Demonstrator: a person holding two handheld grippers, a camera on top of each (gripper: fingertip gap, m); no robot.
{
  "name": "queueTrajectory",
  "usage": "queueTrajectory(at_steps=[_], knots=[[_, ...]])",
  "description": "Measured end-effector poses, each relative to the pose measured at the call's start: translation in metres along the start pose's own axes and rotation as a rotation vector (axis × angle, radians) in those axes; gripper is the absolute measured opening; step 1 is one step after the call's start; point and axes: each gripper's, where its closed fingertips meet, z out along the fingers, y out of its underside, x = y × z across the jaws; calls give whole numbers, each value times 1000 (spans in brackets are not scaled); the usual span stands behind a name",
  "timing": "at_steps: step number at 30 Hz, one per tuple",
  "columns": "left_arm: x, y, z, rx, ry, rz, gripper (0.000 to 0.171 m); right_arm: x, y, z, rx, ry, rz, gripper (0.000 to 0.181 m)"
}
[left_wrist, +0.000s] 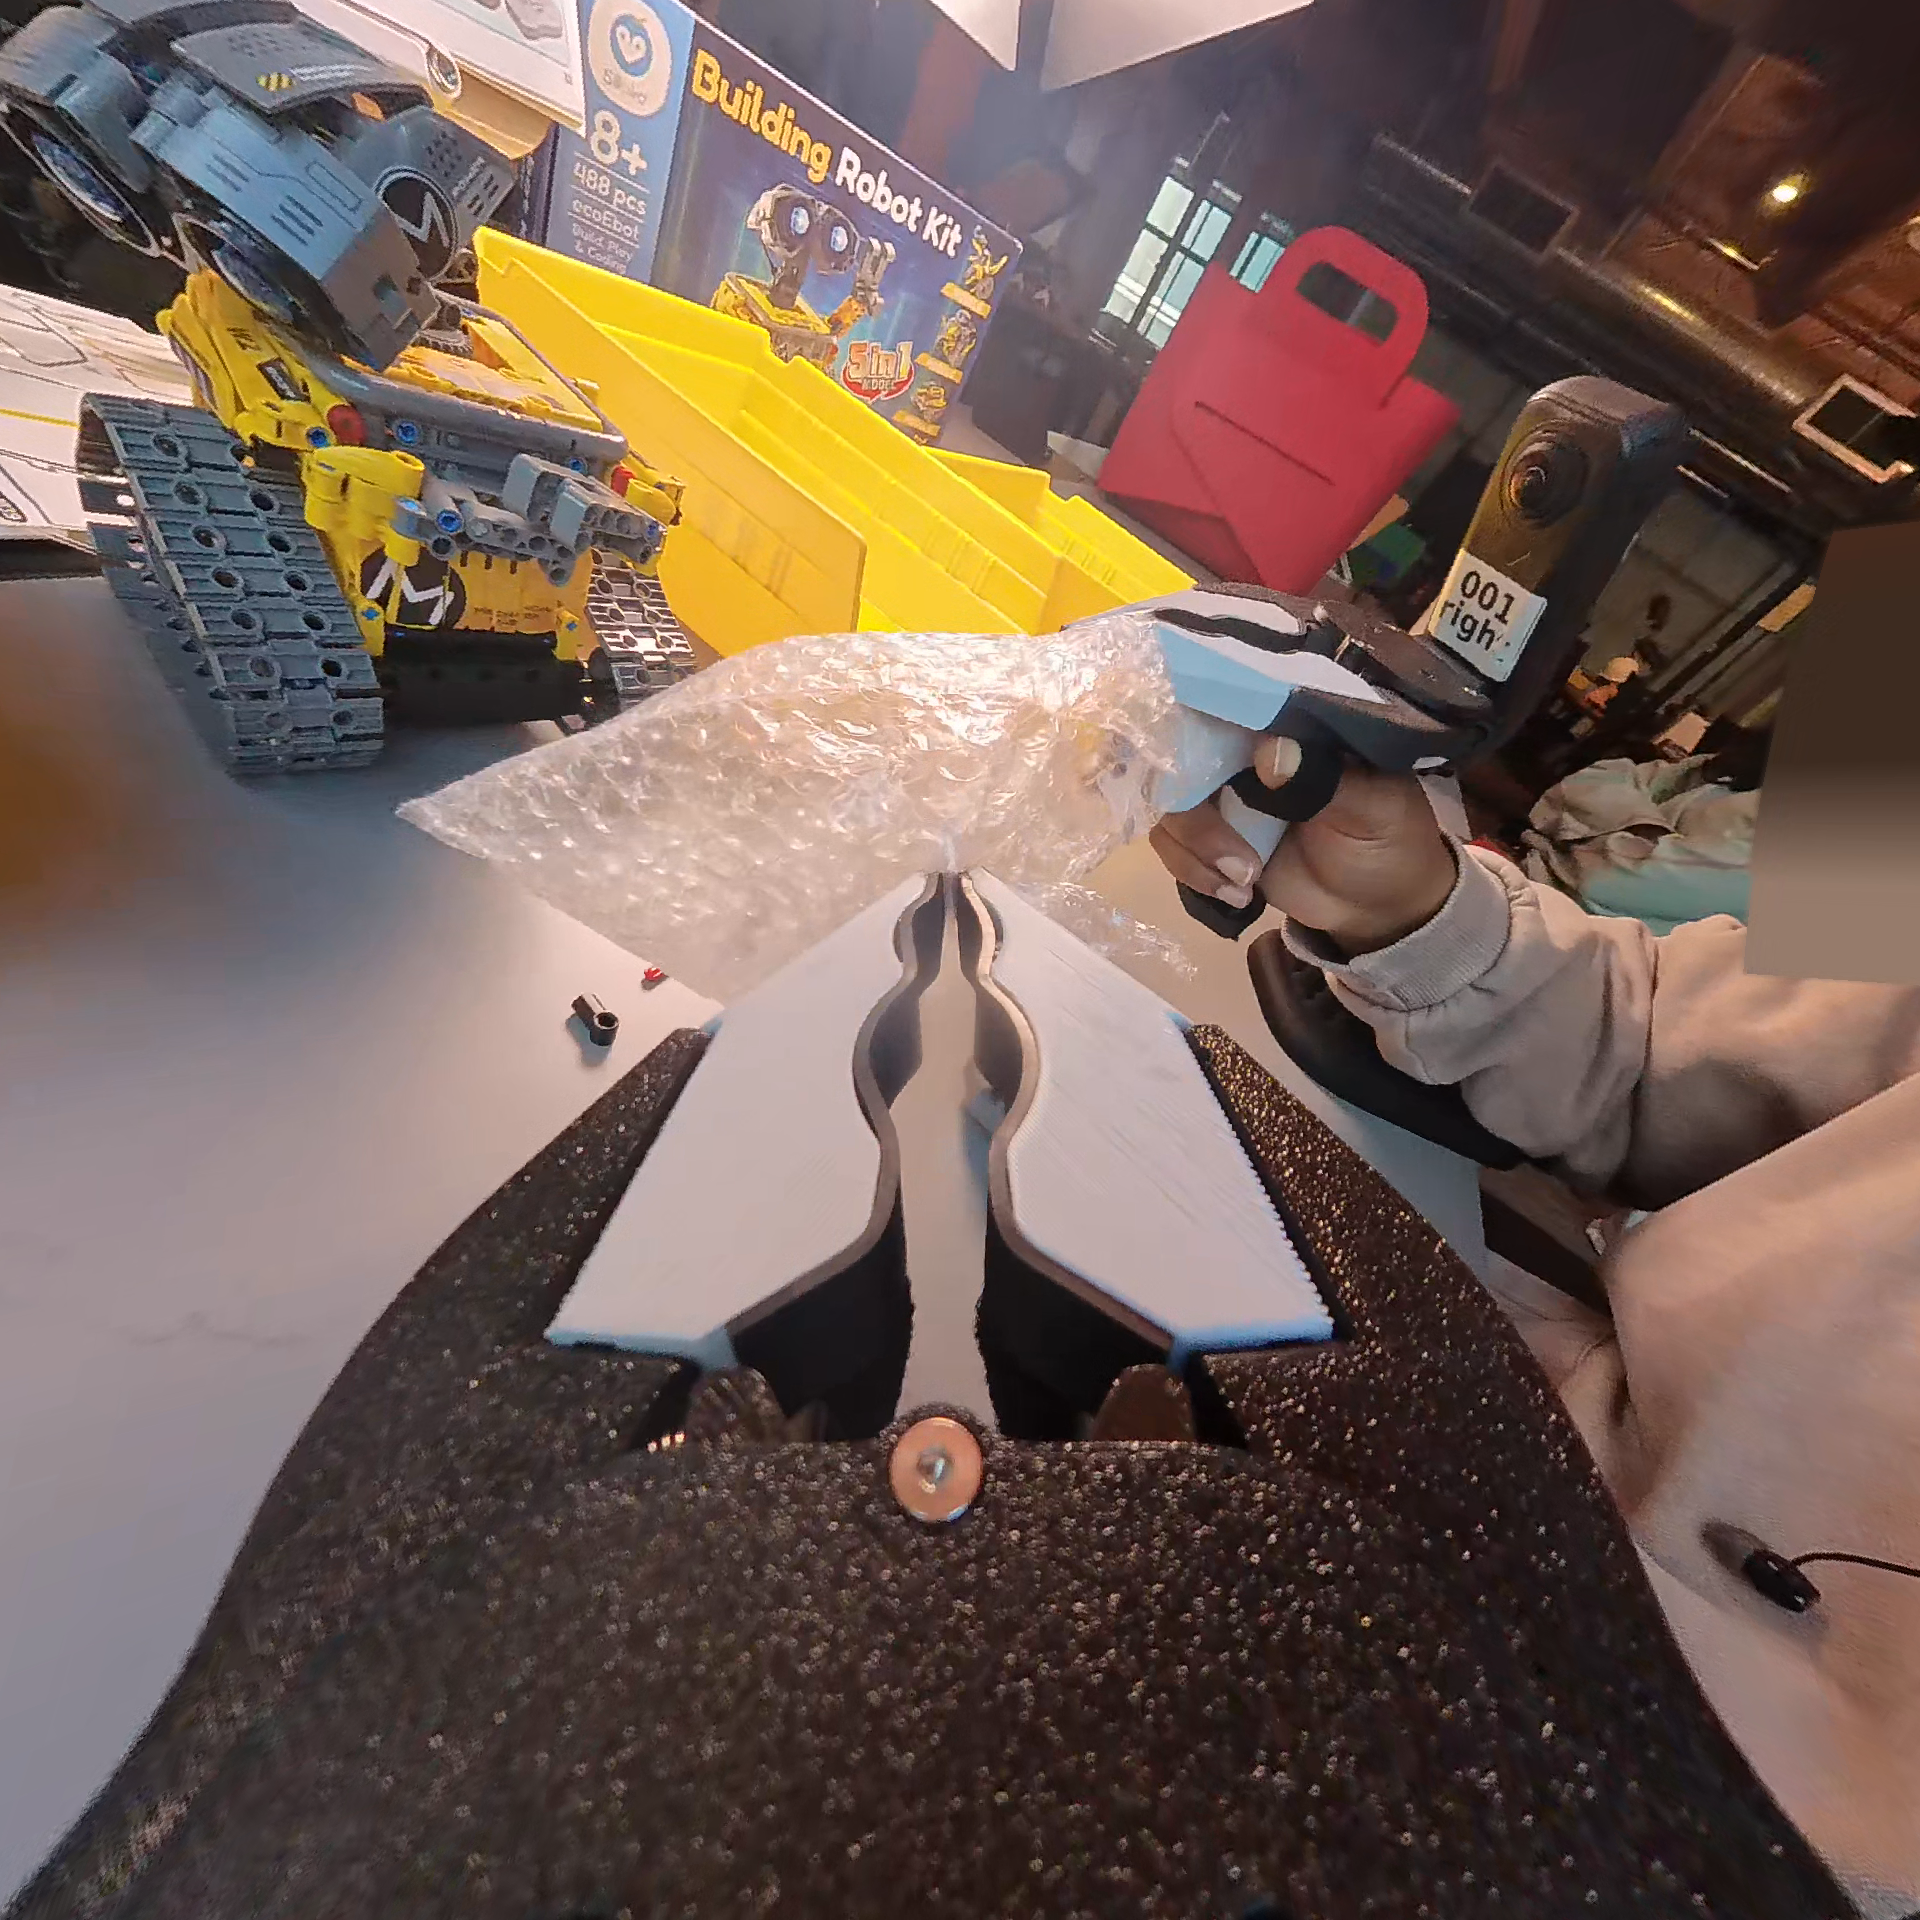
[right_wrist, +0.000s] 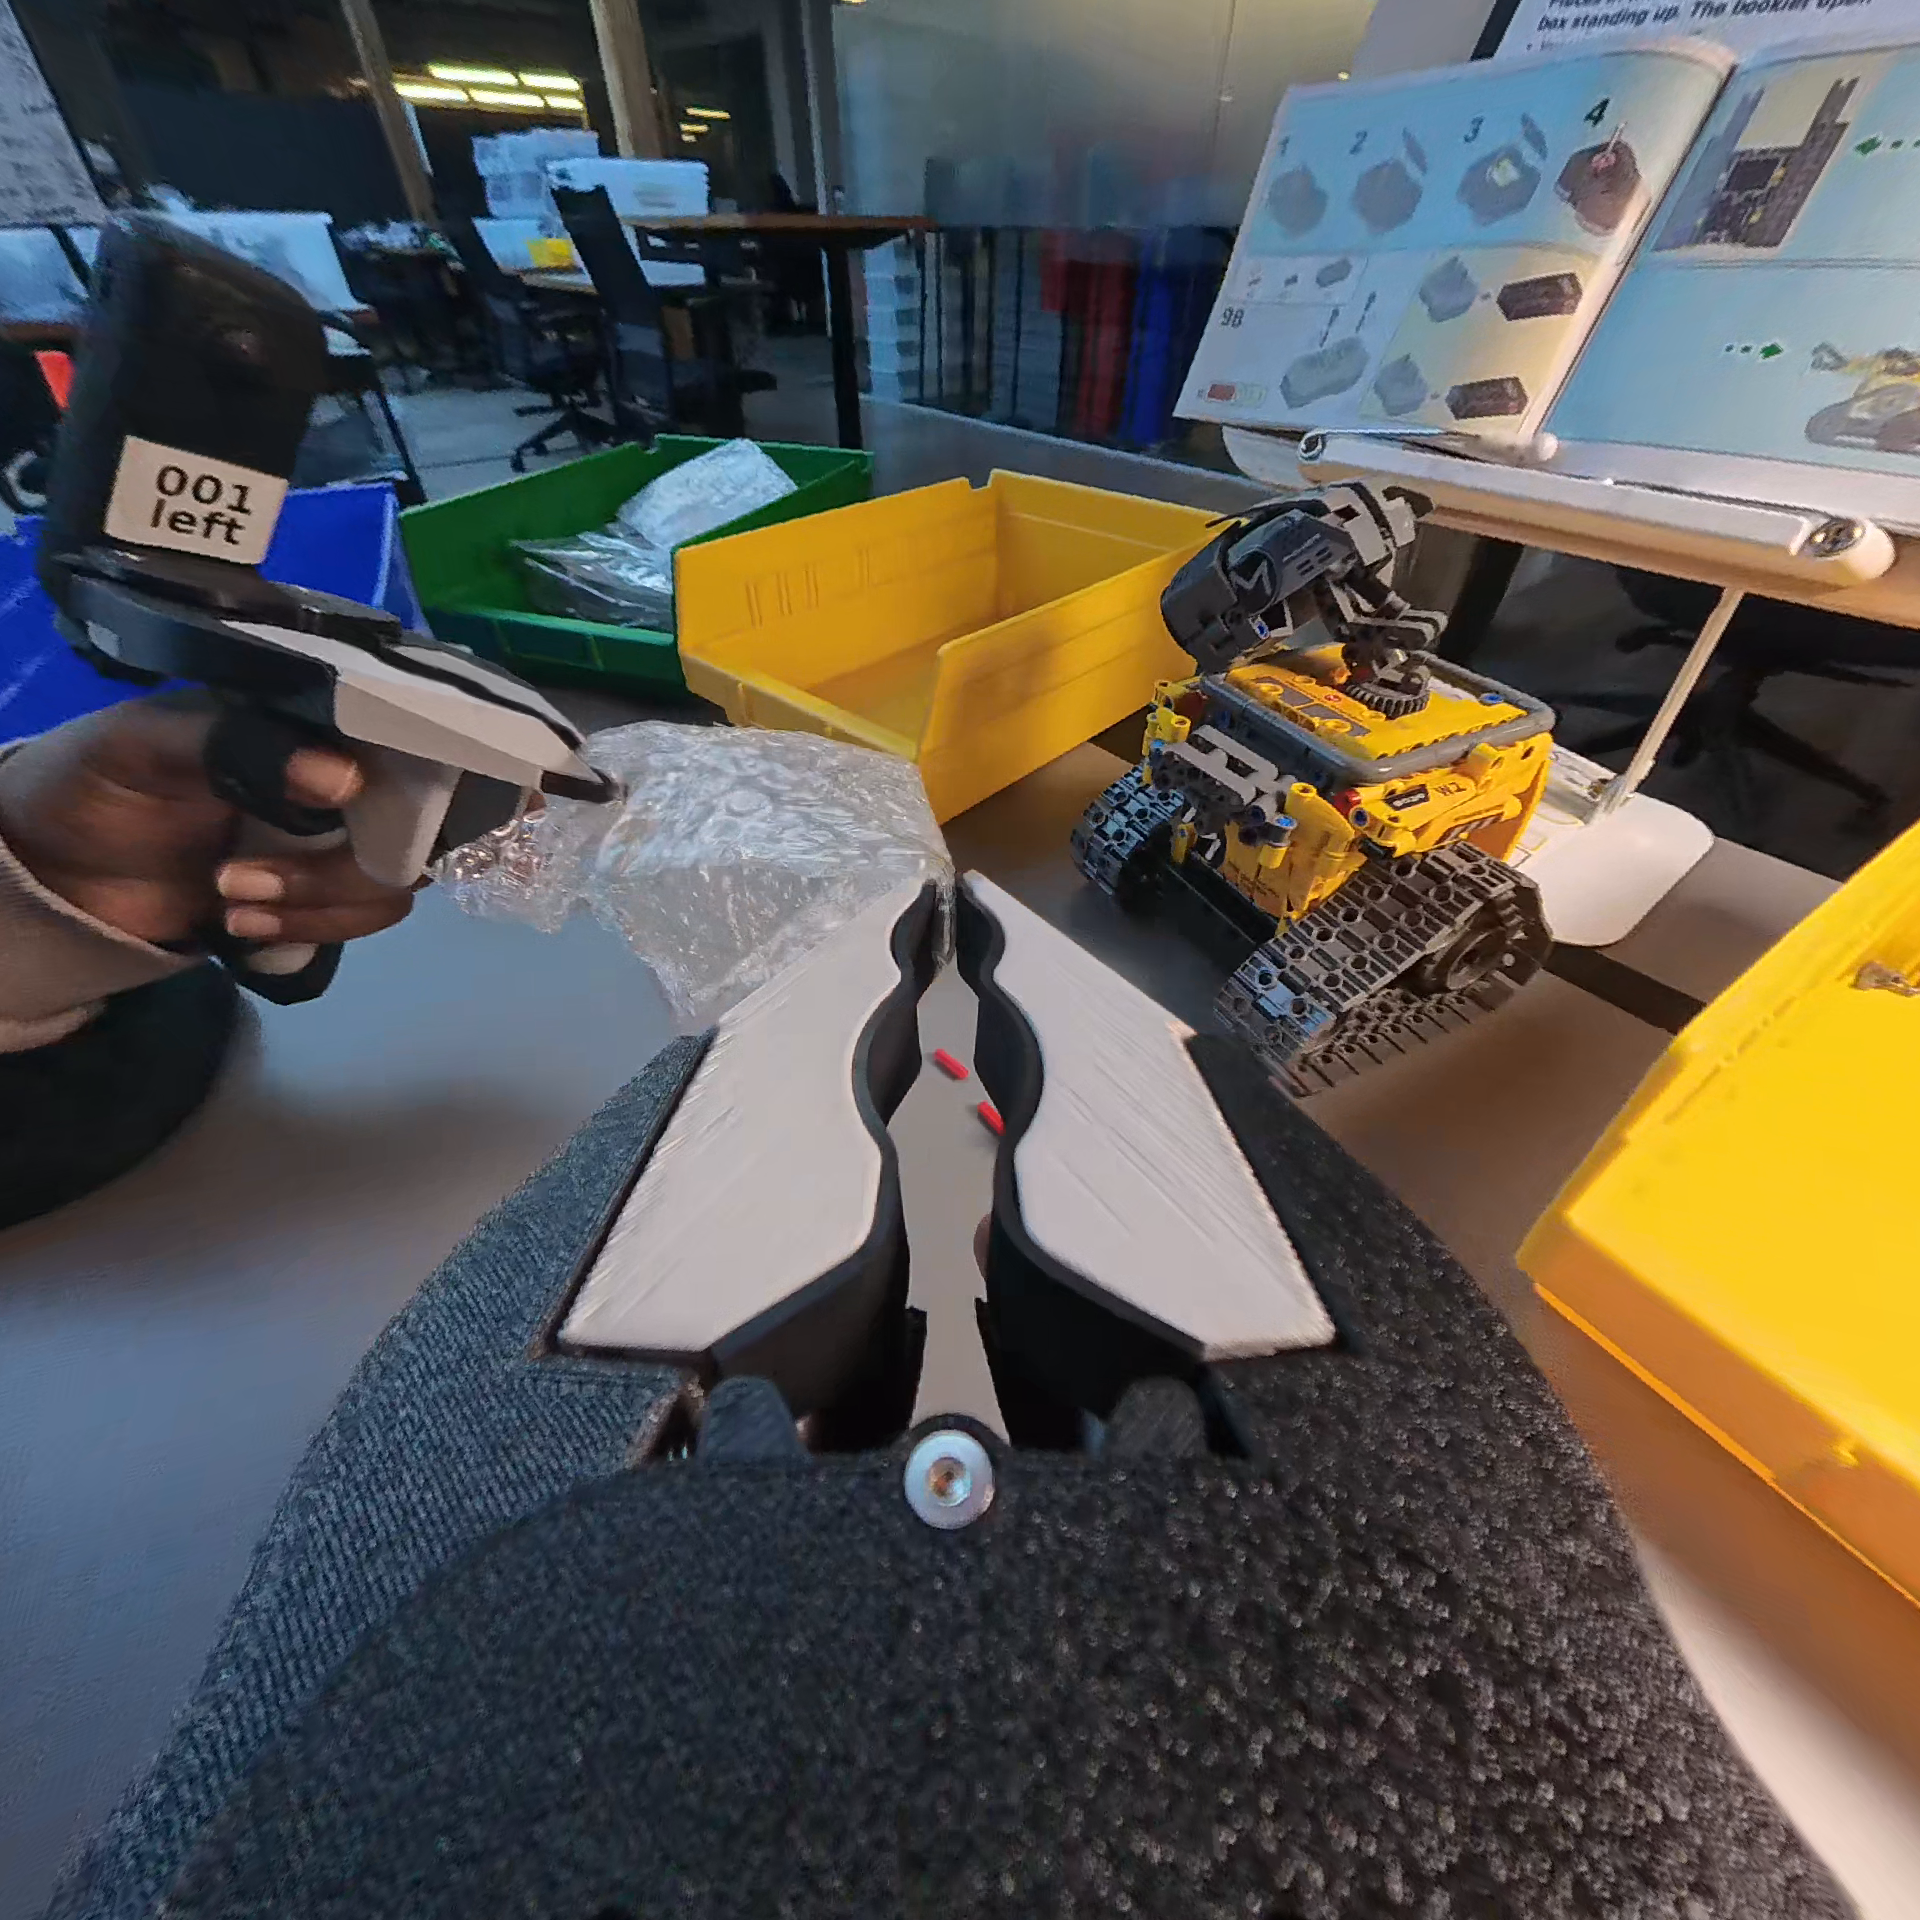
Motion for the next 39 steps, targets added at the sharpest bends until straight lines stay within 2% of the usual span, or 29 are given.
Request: queueTrajectory(at_steps=[5,10,12,16,18,22,24,27,30,34,37,39], knots=[[1,0,3,-2,-13,29,0,-27,-2,4,21,-182,78,7],[-15,-6,-4,-9,-115,44,0,-34,-10,-9,47,-315,80,35],[-25,-8,-8,-24,-159,35,1,-42,-5,-20,-17,-397,38,43],[-47,-10,-22,-160,-259,67,1,-42,41,-42,-255,-416,-136,61],[-52,-6,-29,-275,-284,82,1,-45,74,-56,-389,-430,-158,80],[-61,2,-29,-466,-342,137,1,-45,128,-73,-578,-388,-252,98],[-57,13,-18,-541,-315,133,1,-50,138,-71,-595,-382,-247,99],[-51,38,4,-638,-245,93,0,-55,142,-60,-577,-371,-246,90],[-46,53,21,-684,-196,60,1,-54,147,-56,-599,-368,-278,83],[-41,42,22,-675,-198,86,1,-48,155,-63,-638,-365,-298,80],[-43,23,-1,-720,-274,179,1,-49,154,-64,-599,-371,-280,76],[-45,5,-25,-795,-374,316,1,-56,153,-63,-585,-395,-301,76]])
